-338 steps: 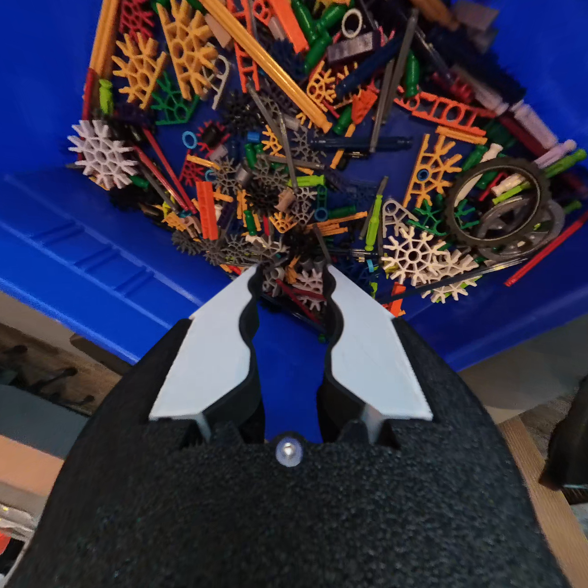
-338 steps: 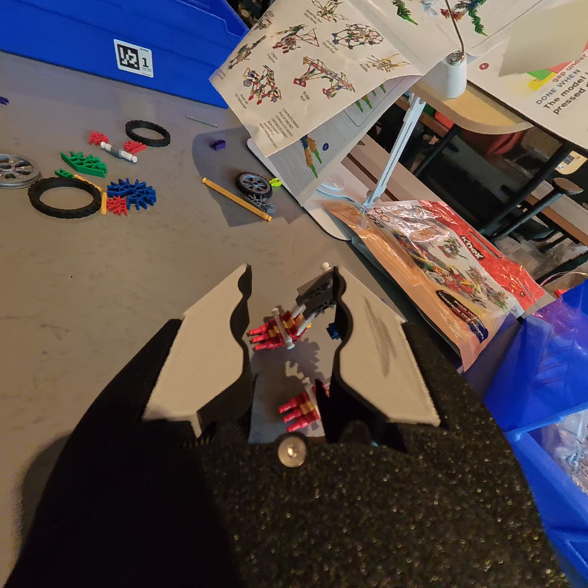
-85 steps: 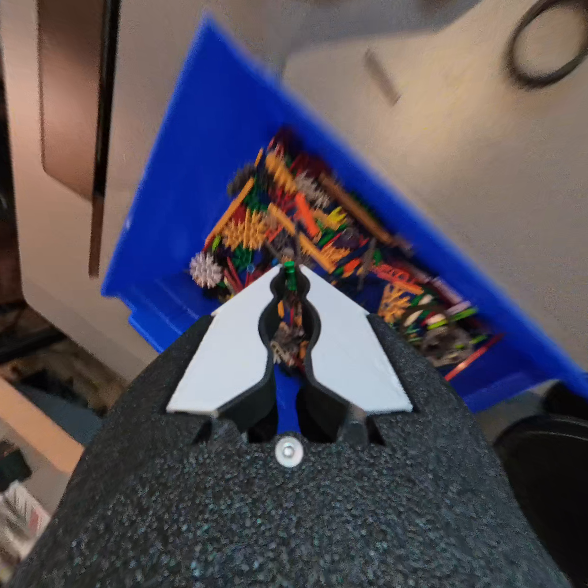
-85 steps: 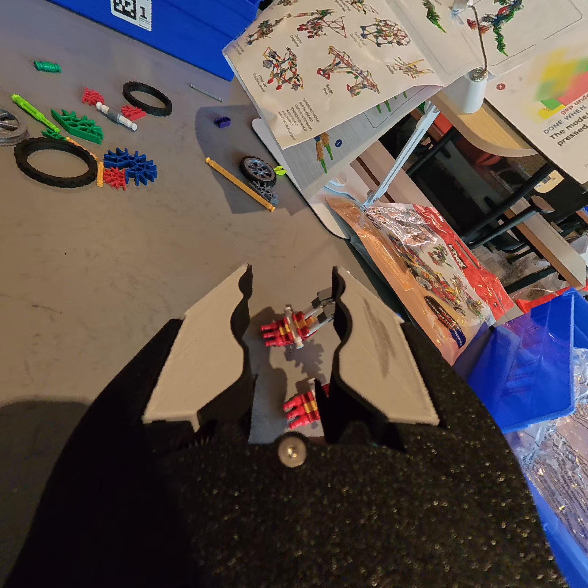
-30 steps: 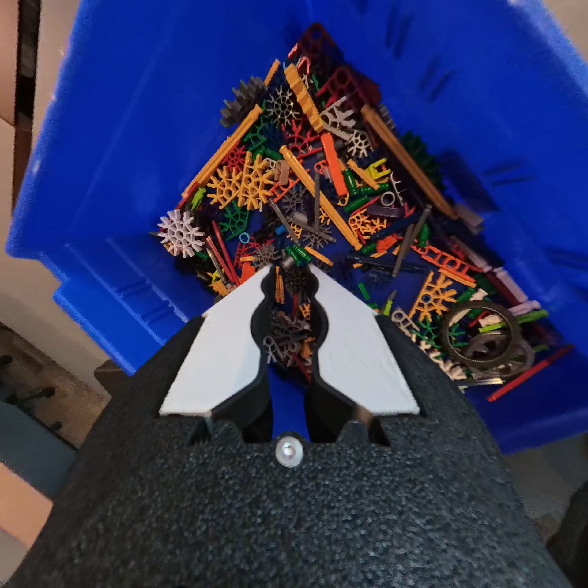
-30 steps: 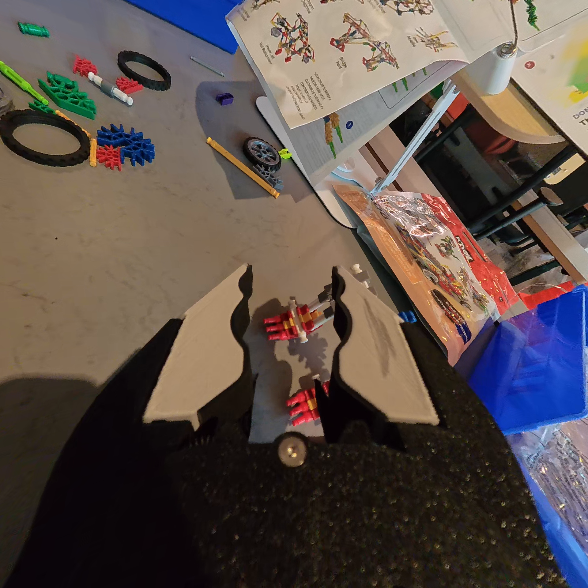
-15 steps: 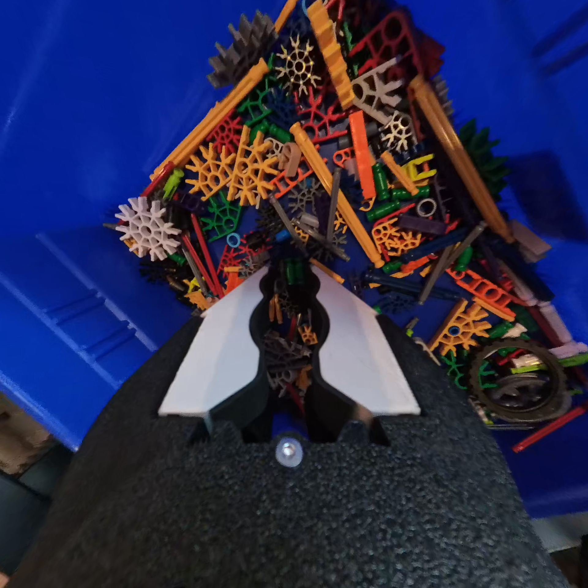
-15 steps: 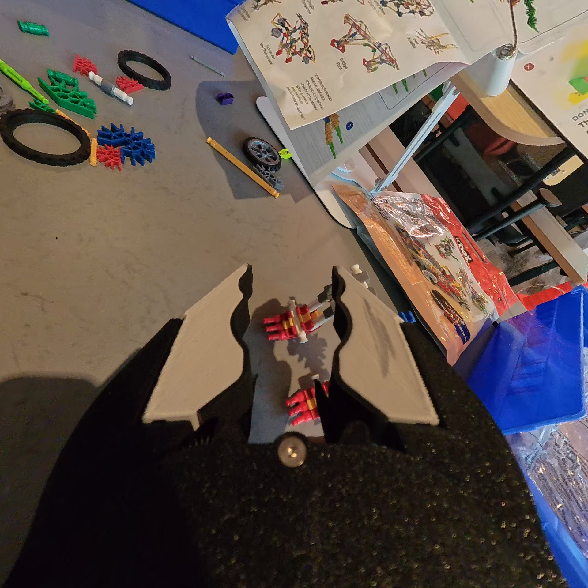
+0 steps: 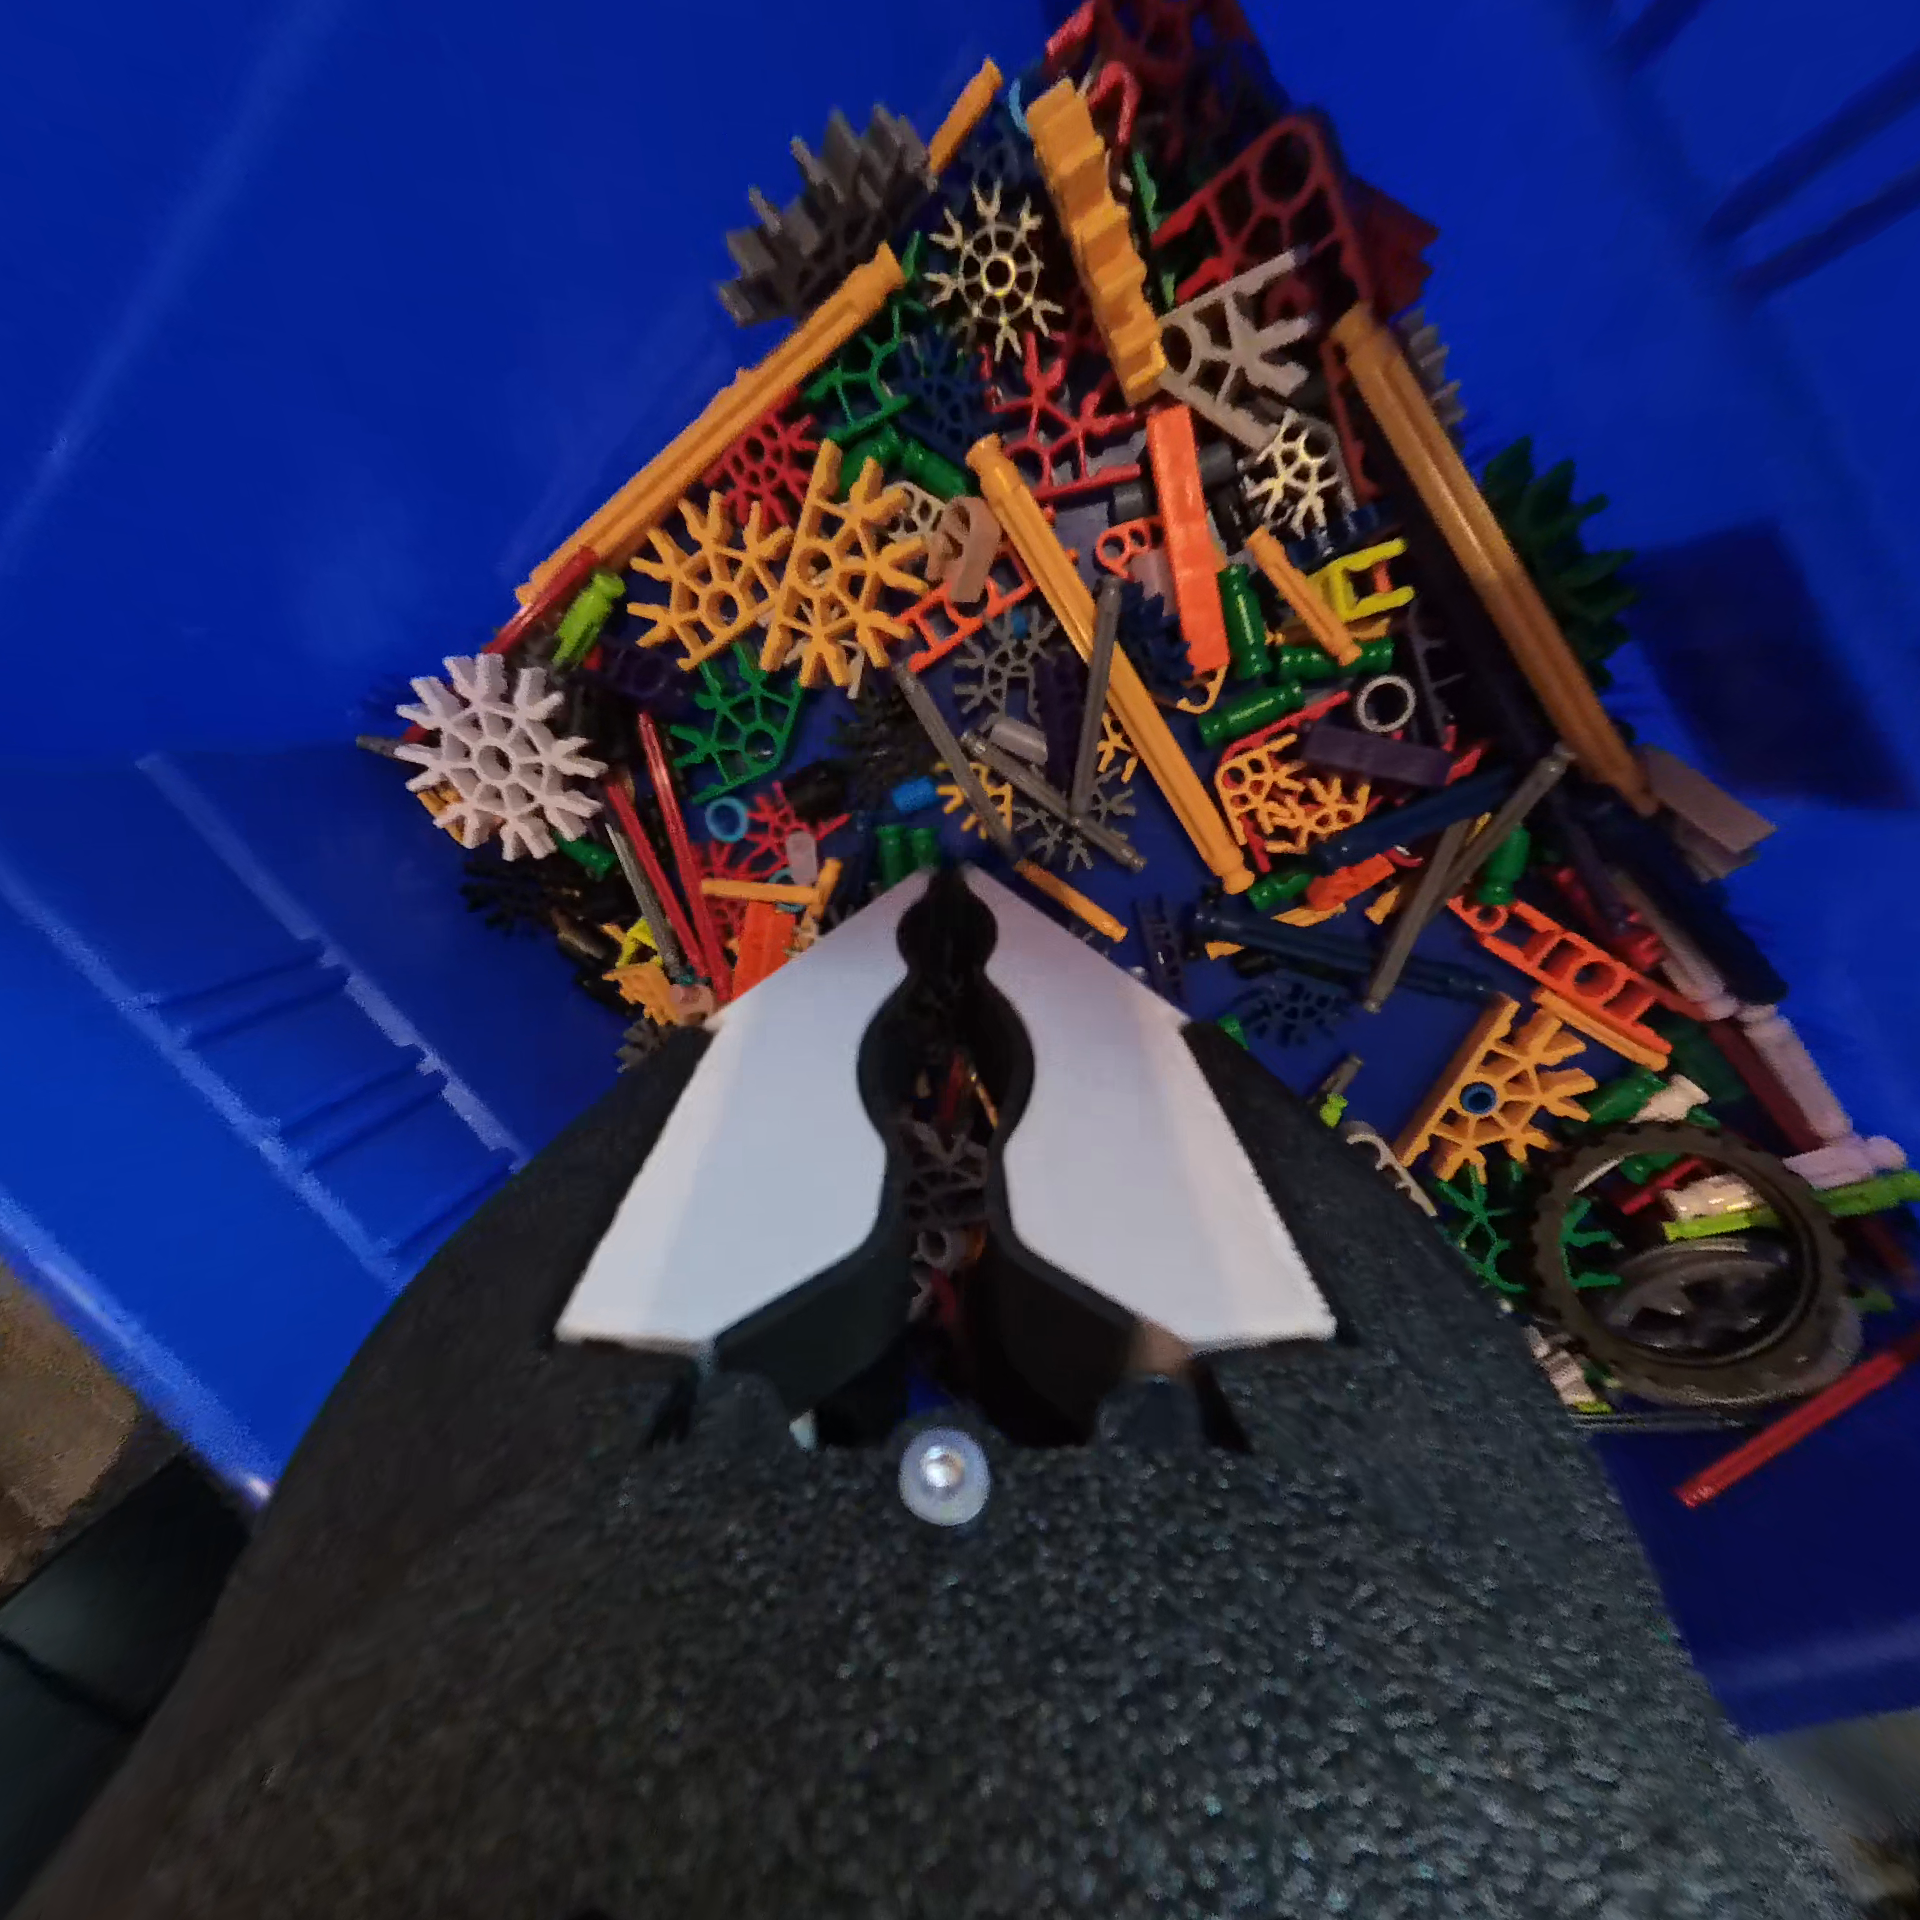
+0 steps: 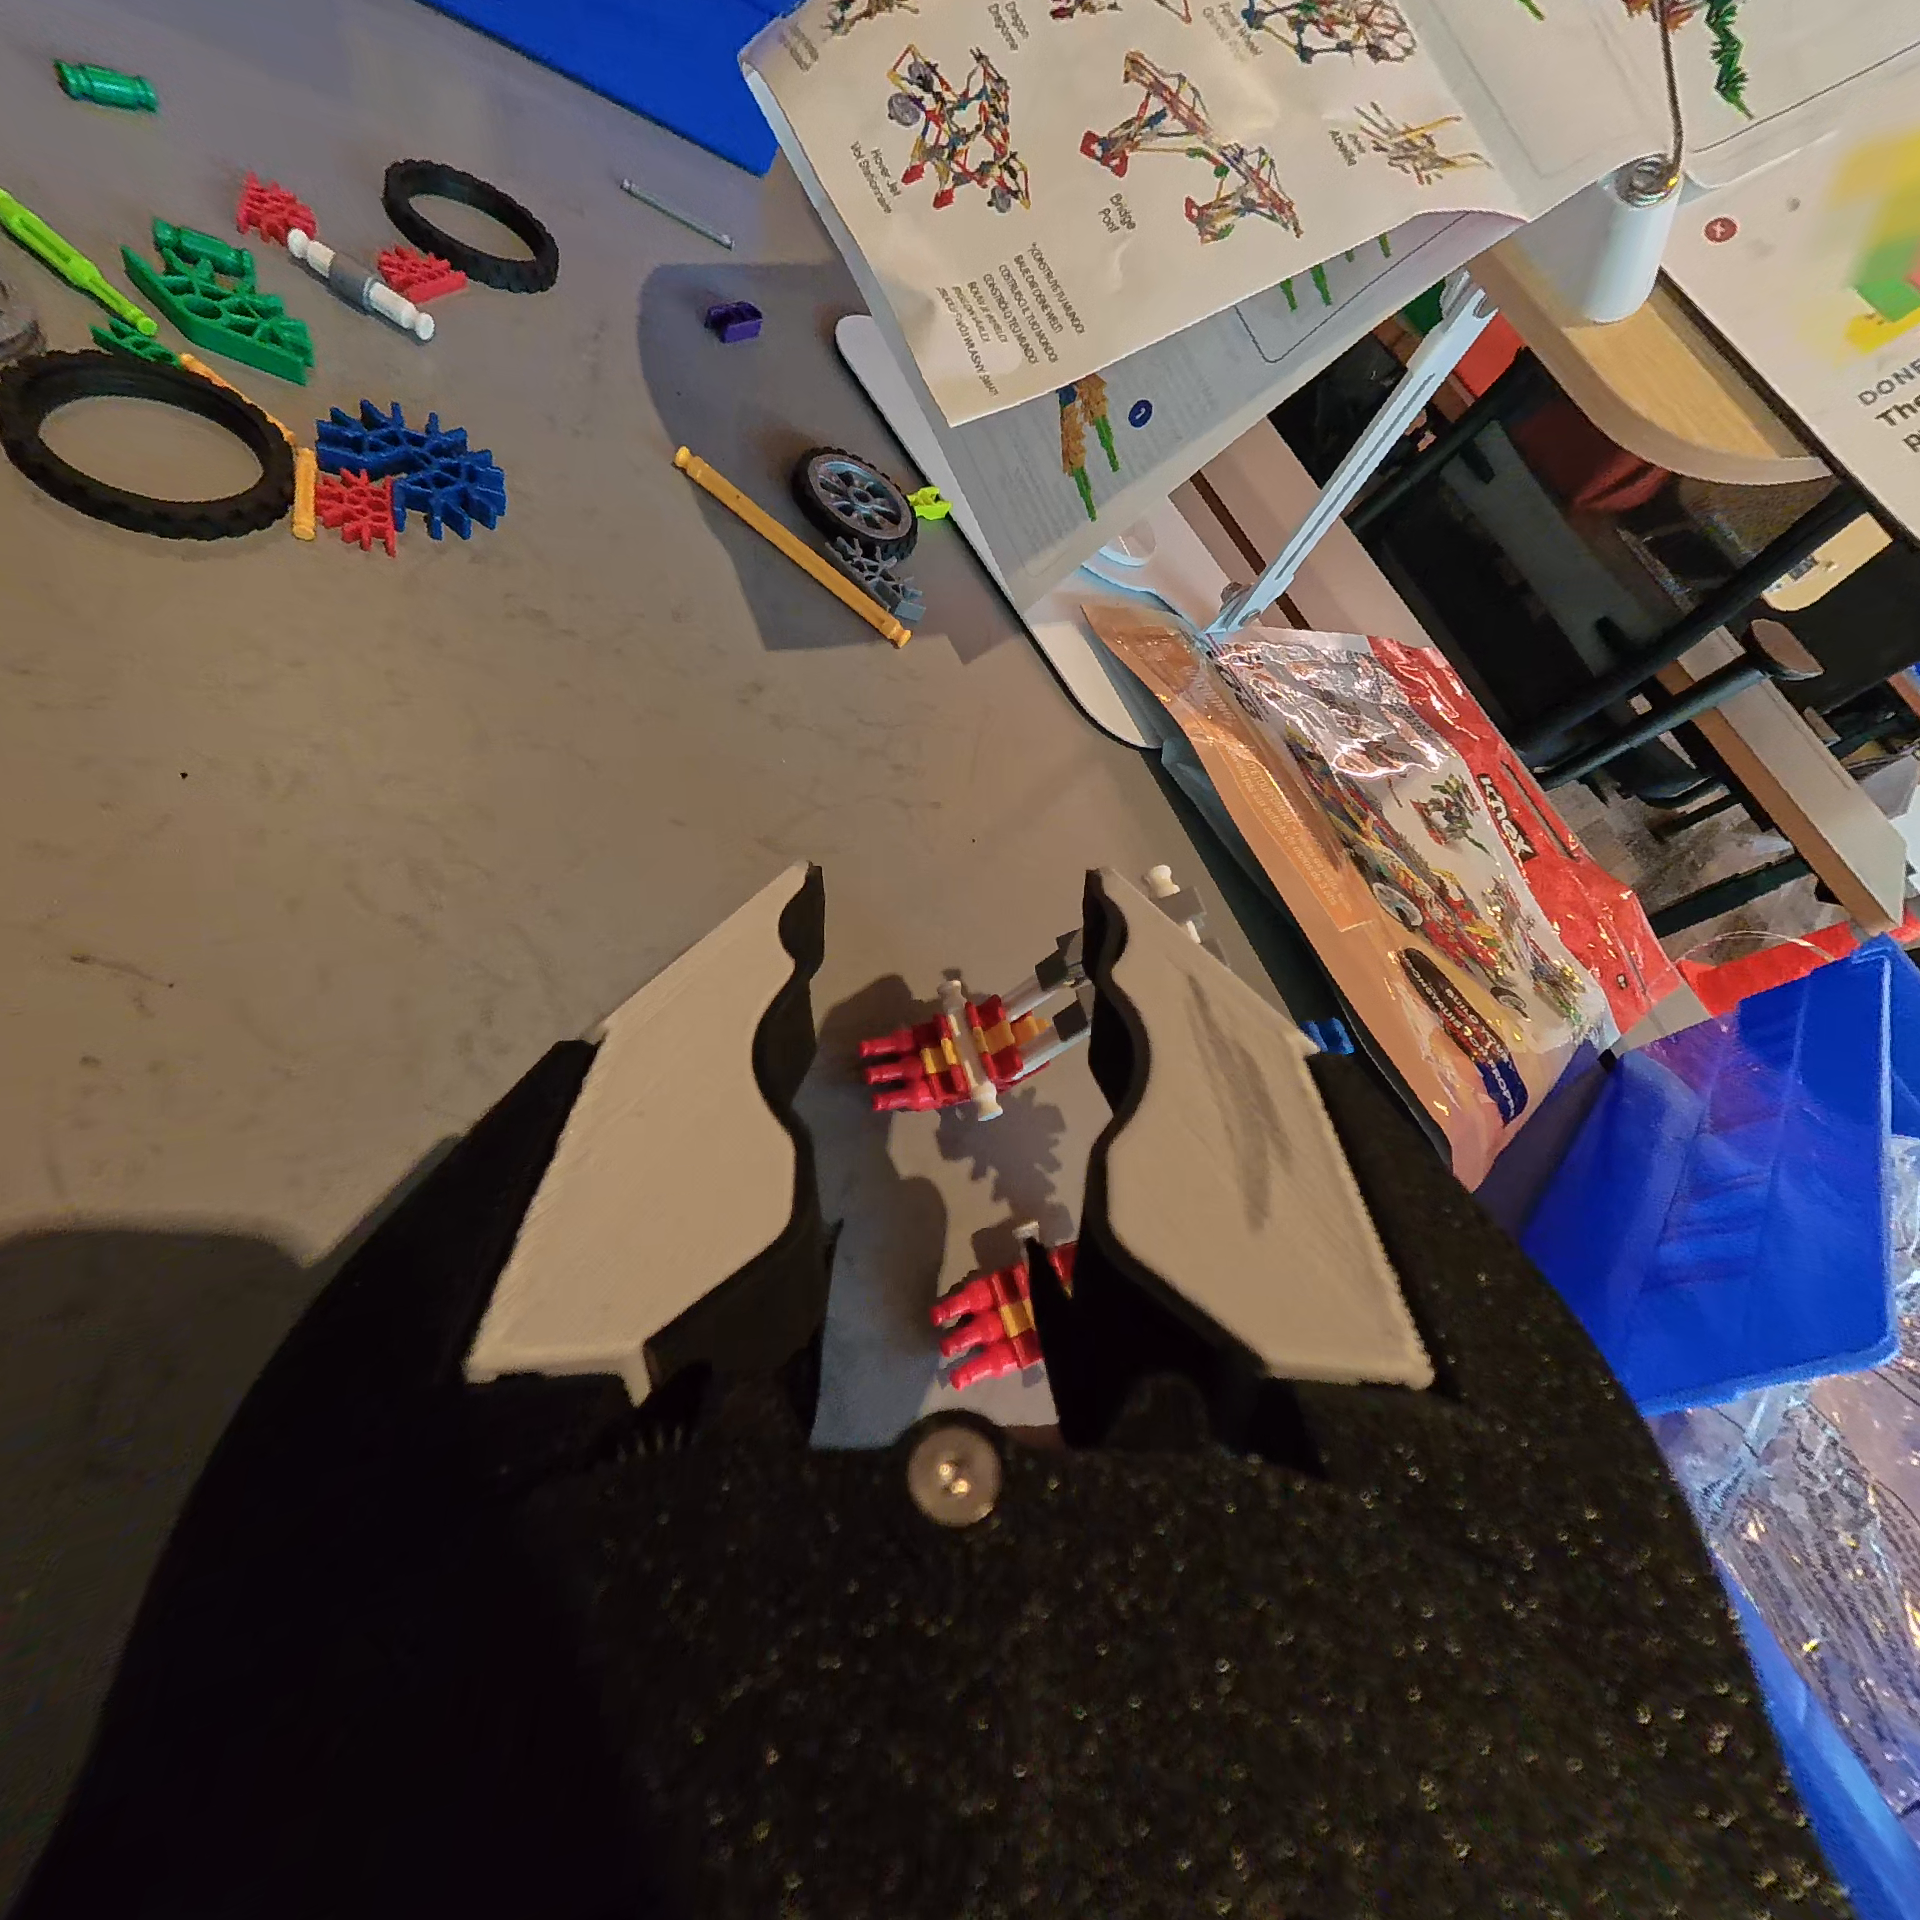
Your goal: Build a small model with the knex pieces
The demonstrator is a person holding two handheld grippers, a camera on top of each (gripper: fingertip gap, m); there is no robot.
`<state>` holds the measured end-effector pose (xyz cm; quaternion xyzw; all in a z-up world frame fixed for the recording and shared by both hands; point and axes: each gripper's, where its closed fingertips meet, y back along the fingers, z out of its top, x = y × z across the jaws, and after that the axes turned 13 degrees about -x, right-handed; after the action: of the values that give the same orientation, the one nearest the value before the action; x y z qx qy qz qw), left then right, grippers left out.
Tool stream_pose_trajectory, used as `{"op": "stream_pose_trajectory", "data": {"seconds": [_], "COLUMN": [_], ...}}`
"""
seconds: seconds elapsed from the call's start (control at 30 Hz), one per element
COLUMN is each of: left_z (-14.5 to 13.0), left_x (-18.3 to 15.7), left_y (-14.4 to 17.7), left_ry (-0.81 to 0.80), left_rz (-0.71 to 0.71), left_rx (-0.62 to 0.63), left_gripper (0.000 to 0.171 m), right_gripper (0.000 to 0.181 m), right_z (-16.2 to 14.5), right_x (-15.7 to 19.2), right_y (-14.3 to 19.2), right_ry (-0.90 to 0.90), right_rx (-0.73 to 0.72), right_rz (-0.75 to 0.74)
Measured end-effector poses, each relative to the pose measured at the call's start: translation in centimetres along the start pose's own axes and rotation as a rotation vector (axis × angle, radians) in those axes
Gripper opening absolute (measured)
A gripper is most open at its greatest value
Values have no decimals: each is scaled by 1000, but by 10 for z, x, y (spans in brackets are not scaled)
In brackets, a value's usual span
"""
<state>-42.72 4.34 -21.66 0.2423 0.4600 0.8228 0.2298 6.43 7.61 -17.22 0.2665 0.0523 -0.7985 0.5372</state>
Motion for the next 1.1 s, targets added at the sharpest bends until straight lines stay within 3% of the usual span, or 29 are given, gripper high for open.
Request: {"op": "stream_pose_trajectory", "data": {"seconds": [0.27, 0.47, 0.87, 0.93, 1.1], "left_z": [0, -3, -1, 4, -5], "left_x": [-1, 1, -2, -4, -8], "left_y": [3, -5, -6, -3, -4], "left_ry": [-13, -12, 35, 41, 28], "left_rz": [10, 18, -36, -38, -29], "left_rx": [-4, 22, 10, -21, 1], "left_gripper": [0, 19, 12, 0, 0], "right_gripper": [50, 50, 50, 50, 50], "right_z": [0, -1, -2, -2, -2], "right_x": [0, 1, 1, 1, 2], "right_y": [0, 0, 0, 0, -1], "right_ry": [5, 8, 10, 11, 14], "right_rx": [3, 10, 15, 15, 18], "right_rz": [0, 2, 2, 1, 3]}}
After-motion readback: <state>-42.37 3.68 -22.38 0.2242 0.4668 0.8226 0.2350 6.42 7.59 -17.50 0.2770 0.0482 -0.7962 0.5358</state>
